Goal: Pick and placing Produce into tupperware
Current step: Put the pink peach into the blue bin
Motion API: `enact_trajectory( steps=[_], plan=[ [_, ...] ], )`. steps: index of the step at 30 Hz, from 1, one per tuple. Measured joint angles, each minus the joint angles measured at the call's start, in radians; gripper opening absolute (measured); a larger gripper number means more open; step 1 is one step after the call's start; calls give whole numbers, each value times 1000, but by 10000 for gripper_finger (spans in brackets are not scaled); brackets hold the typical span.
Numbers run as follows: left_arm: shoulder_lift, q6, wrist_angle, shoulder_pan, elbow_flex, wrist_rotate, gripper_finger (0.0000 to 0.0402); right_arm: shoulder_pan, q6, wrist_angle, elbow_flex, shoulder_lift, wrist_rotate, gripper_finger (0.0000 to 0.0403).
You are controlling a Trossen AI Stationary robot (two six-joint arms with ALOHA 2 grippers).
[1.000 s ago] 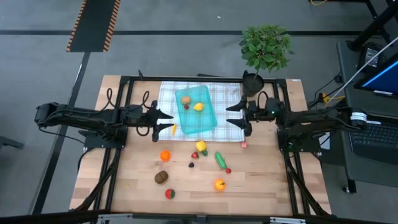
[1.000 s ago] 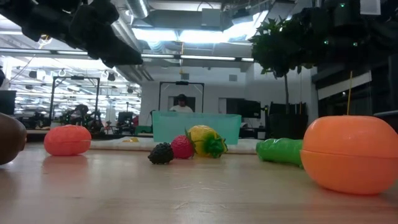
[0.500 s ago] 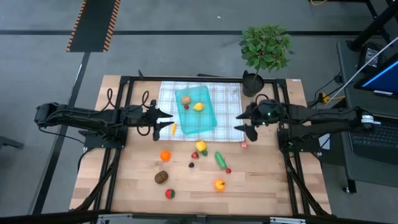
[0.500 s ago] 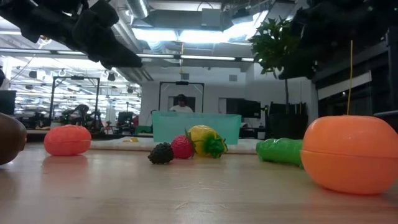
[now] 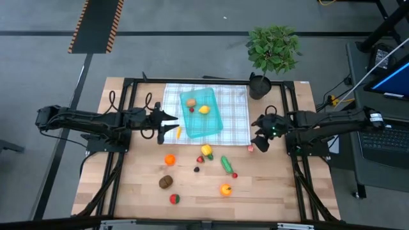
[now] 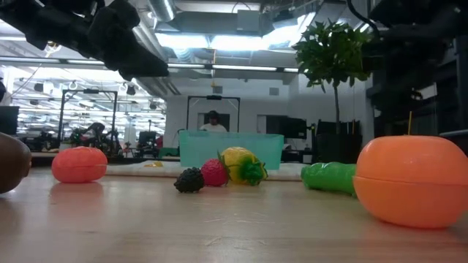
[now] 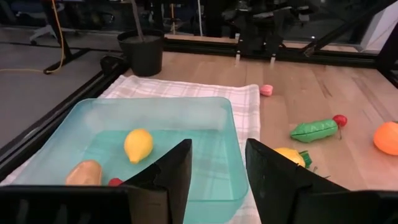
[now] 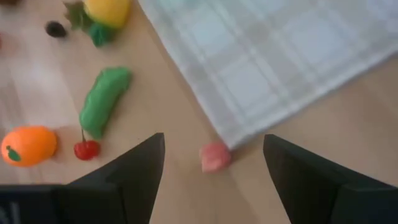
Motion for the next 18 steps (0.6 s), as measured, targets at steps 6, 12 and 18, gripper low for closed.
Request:
enact_trajectory(
  steps=[6,12,18],
  plan=[
    [0,-6,0,0,0,0,132,67,67,-27,-1,8,16,274],
    [0,-20,0,0,0,0,125,157,128,-43,-1,67,88,274],
    [0,-24,18,0,0,0,120,239,165,-31,-1,186,144,274]
  ],
)
